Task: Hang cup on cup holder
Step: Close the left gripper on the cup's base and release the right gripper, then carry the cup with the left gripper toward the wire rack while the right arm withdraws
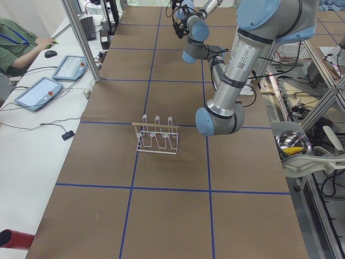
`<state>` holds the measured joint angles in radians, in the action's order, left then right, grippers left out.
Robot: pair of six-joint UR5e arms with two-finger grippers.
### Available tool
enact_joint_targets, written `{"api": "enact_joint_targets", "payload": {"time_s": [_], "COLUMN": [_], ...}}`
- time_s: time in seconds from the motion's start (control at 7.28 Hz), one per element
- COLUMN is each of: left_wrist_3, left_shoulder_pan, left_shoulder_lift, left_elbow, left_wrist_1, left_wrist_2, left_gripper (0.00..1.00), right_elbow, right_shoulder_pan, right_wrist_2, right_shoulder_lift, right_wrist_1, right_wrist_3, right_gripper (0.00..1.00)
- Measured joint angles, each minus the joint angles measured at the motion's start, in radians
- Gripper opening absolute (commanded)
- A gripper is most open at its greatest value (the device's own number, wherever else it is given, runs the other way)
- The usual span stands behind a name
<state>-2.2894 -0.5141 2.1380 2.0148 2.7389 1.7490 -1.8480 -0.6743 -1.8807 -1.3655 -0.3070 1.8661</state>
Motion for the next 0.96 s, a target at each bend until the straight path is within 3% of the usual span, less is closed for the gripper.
{"api": "enact_joint_targets", "payload": {"time_s": [0.27,0.41,0.69,0.96], "left_wrist_3": [0.071,0.107,0.291,0.515], "left_shoulder_pan": [-0.06,-0.11,-0.176,-0.242], "left_shoulder_lift": [-0.002,-0.003,-0.011,-0.048], "left_elbow": [-0.001,-0.003,-0.001,0.004], "left_wrist_1": [-0.028,-0.064,-0.2,-0.341], "left_wrist_2": [0.002,0.007,0.03,0.047], "left_gripper": [0.0,0.0,0.0,0.0], "right_elbow": [0.046,0.117,0.29,0.392], "right_shoulder_pan": [-0.143,-0.234,-0.356,-0.436], "right_wrist_2": [-0.061,-0.102,-0.123,-0.129], "right_shoulder_lift": [-0.043,-0.047,-0.043,-0.043], "right_wrist_1": [0.034,0.058,0.127,0.309], "right_wrist_3": [-0.013,-0.074,-0.38,-0.65], "right_gripper": [1.0,1.0,1.0,1.0]}}
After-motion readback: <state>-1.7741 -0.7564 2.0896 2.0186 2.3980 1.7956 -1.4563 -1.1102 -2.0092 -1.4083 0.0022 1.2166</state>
